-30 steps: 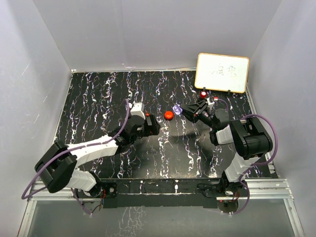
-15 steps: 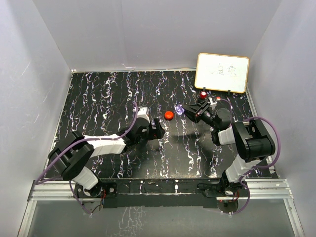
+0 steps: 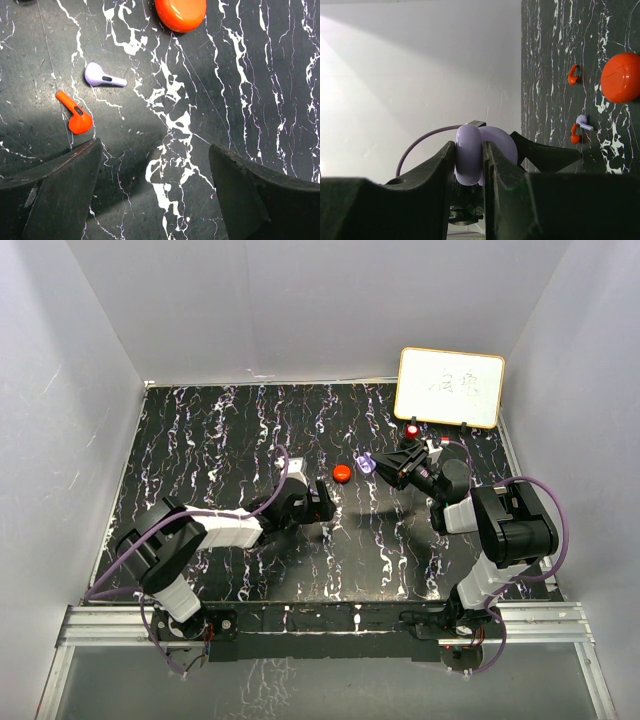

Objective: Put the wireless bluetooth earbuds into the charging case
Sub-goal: Pick up the earbud from the center of the board.

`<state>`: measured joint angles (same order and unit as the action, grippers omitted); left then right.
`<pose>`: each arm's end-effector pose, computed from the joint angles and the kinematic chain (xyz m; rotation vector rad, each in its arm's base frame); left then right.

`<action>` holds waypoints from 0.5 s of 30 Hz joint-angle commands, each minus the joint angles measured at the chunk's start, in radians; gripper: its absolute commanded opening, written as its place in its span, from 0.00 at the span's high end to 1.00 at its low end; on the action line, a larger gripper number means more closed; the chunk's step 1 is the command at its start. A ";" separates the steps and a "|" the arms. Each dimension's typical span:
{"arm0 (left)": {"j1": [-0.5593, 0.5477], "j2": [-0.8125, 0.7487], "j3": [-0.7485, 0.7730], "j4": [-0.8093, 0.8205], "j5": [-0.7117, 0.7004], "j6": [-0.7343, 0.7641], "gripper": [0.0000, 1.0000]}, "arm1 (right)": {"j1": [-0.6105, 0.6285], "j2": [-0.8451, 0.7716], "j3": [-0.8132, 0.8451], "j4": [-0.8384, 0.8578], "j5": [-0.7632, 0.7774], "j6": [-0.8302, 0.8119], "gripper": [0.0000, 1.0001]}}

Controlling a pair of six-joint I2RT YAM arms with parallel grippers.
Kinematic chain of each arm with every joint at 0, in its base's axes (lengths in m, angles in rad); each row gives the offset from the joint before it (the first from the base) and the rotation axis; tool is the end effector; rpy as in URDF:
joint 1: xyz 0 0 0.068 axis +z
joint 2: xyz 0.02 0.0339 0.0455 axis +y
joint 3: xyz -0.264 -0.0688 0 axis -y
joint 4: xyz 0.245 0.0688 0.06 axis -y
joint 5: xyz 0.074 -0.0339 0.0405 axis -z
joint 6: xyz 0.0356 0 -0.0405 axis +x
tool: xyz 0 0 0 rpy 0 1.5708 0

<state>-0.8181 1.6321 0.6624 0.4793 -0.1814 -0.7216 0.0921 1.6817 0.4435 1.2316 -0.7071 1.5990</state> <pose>0.2237 -0.2294 0.1575 -0.0134 2.1421 -0.7531 0.2836 0.0494 0.1632 0.7534 1.7718 1.7864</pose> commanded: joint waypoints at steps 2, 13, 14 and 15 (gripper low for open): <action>0.018 0.025 0.053 -0.005 -0.032 0.028 0.14 | -0.011 -0.032 -0.006 0.057 -0.011 -0.005 1.00; 0.053 0.077 0.080 0.046 -0.002 0.045 0.14 | -0.021 -0.034 -0.013 0.060 -0.014 -0.005 1.00; 0.054 0.080 0.082 0.051 0.004 0.045 0.14 | -0.023 -0.034 -0.014 0.060 -0.015 -0.005 1.00; 0.055 0.084 0.085 0.057 0.014 0.045 0.14 | -0.025 -0.034 -0.014 0.060 -0.014 -0.005 1.00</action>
<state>-0.7712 1.7031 0.7193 0.5167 -0.1932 -0.6914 0.0784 1.6817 0.4366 1.2320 -0.7116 1.5990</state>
